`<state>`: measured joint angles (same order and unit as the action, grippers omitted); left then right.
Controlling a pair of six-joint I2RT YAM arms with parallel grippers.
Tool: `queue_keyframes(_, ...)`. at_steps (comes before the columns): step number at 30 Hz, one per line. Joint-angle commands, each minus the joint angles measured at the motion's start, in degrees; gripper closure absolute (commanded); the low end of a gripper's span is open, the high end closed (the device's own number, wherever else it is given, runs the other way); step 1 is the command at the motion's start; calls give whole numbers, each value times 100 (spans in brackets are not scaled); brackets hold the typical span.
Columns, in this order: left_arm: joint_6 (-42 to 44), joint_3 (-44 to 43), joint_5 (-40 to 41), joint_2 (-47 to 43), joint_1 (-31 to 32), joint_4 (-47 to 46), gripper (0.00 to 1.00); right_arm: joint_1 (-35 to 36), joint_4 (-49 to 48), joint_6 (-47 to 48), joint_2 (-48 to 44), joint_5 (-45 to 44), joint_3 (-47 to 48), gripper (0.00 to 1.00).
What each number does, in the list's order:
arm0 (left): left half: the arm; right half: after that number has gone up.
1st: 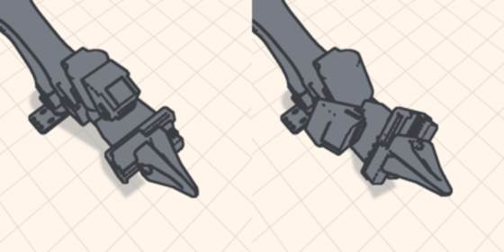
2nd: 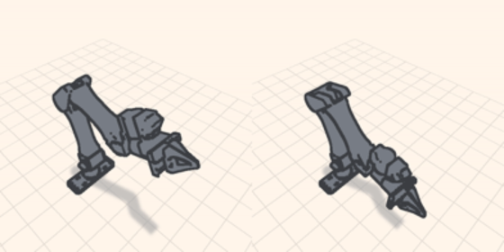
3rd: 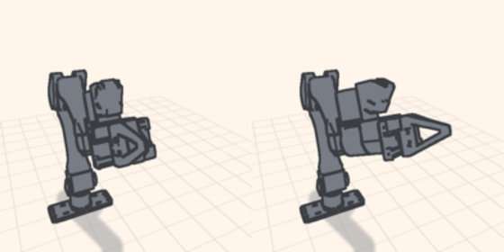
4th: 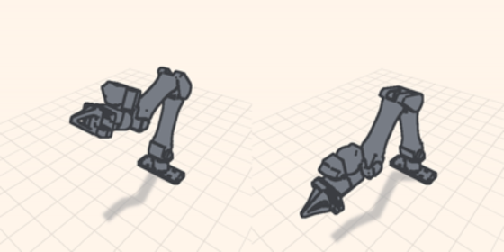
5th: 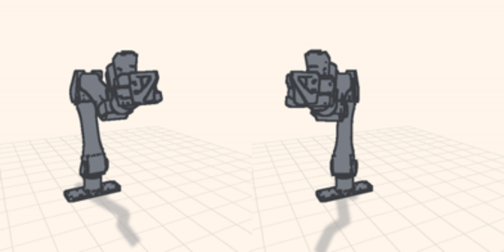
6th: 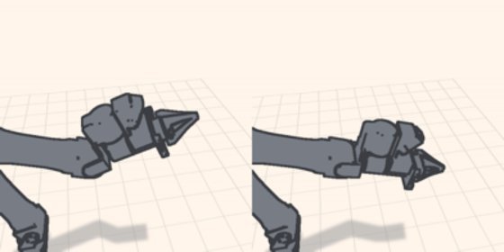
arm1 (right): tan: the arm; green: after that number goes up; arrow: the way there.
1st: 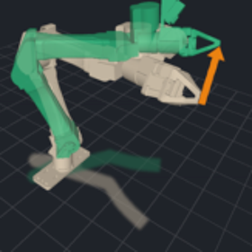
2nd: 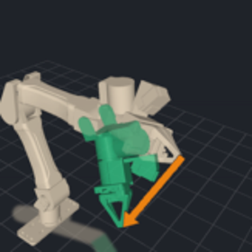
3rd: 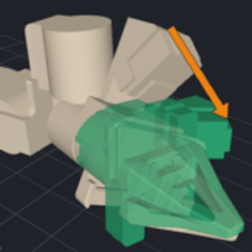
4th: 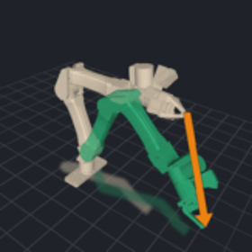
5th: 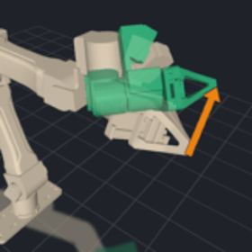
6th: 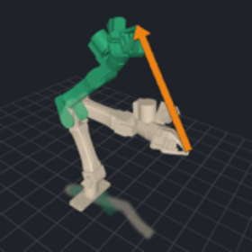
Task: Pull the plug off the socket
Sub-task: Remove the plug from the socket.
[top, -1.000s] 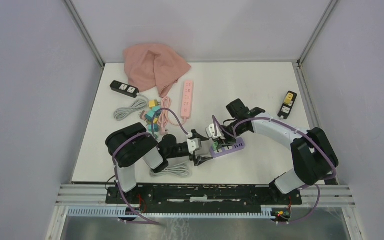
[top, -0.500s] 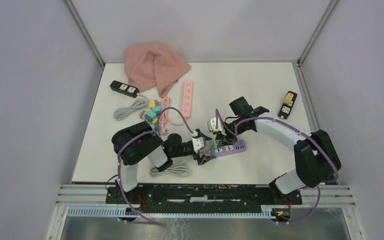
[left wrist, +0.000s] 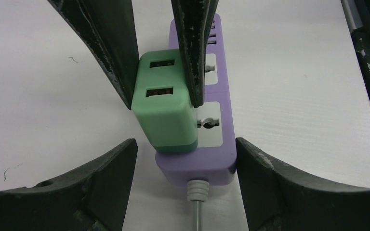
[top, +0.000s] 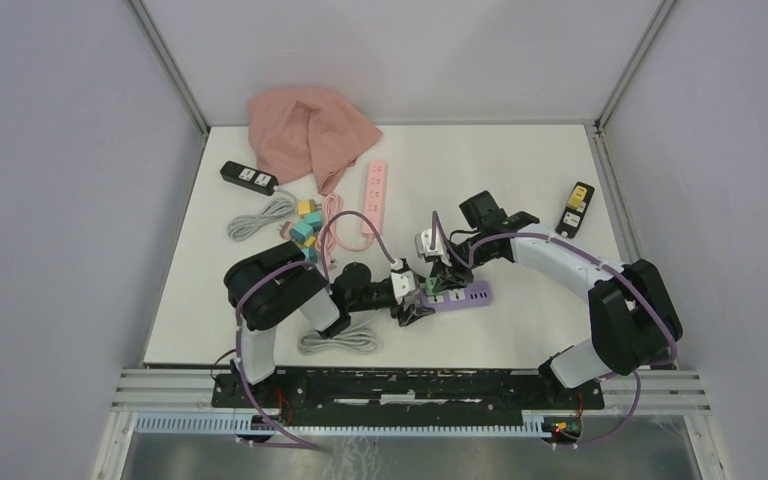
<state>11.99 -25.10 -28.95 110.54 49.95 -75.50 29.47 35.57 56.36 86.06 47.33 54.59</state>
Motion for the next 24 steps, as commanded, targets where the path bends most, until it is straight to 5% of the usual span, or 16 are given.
queue_keyframes(1, 77, -198, -122, 65, 21, 220, 22, -48, -156, -75, -202, 343, 290, 100)
queue_keyframes(7, 86, -367, -206, 16, 18, 646, 44, -76, -129, -35, -220, 321, 281, 100)
queue_keyframes(10, 77, -440, -225, -15, 13, 835, 76, -75, -123, 12, -196, 307, 240, 100)
queue_keyframes(13, 63, -433, -219, -43, -7, 825, 96, -77, -25, 117, -142, 428, 203, 100)
queue_keyframes(18, -30, -361, -266, -55, -56, 640, 97, -9, 174, 235, -113, 812, 237, 100)
queue_keyframes(24, -36, -450, -381, -53, -67, 837, 97, 38, -1110, -1433, -35, 183, 238, 100)
